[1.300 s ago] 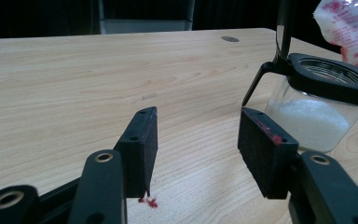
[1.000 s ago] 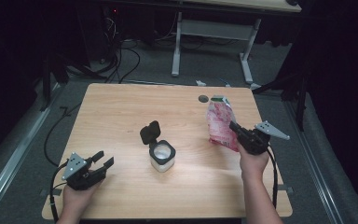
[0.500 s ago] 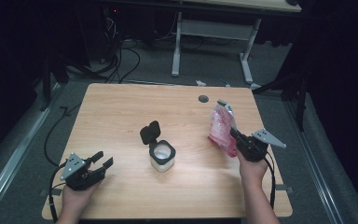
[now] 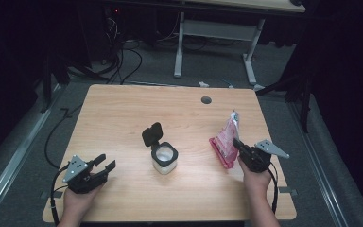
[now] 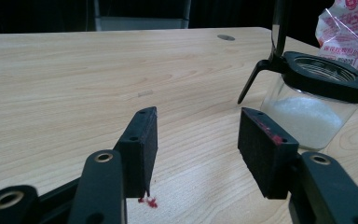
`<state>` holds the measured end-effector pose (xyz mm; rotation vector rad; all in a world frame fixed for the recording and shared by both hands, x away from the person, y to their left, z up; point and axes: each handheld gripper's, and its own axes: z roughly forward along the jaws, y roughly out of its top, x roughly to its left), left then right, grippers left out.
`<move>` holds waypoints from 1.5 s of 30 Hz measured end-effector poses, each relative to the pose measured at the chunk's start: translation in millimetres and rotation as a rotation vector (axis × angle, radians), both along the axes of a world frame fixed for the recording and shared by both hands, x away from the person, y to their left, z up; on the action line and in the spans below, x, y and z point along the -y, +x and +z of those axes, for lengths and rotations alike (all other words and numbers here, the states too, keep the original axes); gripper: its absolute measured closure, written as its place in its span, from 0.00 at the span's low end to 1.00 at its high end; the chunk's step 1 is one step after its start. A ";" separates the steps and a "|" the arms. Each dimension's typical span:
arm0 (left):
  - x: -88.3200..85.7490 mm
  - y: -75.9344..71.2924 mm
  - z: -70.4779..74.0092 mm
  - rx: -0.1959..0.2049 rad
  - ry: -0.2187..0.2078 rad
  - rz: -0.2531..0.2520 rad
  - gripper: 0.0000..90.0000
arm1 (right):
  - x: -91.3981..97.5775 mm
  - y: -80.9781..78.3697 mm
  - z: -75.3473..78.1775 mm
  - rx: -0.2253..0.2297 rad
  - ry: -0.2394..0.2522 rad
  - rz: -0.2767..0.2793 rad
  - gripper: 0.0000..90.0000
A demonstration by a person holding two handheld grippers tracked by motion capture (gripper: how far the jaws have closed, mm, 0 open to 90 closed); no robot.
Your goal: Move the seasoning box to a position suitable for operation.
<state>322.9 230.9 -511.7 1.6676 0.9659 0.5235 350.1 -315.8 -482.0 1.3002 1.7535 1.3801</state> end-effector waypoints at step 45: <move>14.7 -1.0 -5.4 -0.030 0.018 -0.076 0.53 | -3.6 -4.3 10.5 0.013 -0.022 0.022 0.99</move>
